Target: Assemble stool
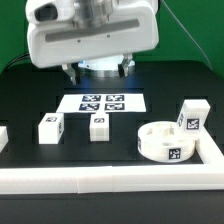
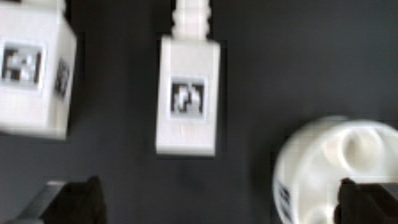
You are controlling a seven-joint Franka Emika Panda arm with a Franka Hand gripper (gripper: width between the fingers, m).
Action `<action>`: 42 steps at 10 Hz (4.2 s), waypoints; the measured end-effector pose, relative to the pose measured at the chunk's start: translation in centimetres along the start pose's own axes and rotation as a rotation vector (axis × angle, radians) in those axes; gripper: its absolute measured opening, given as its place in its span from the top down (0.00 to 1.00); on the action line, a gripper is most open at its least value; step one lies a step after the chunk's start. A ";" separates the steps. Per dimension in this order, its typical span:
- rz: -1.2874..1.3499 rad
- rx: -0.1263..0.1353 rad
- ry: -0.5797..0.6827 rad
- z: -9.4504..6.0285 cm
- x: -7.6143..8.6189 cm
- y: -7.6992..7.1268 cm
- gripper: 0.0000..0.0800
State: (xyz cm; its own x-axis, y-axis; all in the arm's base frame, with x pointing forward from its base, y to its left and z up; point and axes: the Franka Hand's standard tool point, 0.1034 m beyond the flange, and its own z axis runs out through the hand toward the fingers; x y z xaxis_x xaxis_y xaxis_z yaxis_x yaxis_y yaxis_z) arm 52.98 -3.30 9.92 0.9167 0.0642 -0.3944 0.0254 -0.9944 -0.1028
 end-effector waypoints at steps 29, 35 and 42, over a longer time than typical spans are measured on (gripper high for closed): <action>0.133 0.029 -0.717 9.2 0.3 1.3 0.58; 0.123 0.035 -0.660 4.6 0.0 0.5 0.58; 0.119 0.006 -0.286 2.6 1.7 0.5 0.58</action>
Offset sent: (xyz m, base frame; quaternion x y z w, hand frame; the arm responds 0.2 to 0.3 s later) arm 0.0000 0.0000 0.0000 0.0000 -0.1938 0.0000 0.9810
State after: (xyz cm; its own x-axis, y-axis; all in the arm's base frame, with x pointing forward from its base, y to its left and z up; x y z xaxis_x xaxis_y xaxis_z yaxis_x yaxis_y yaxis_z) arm 53.46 -3.50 6.81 0.7639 -0.0304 -0.6447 -0.0780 -0.9959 -0.0455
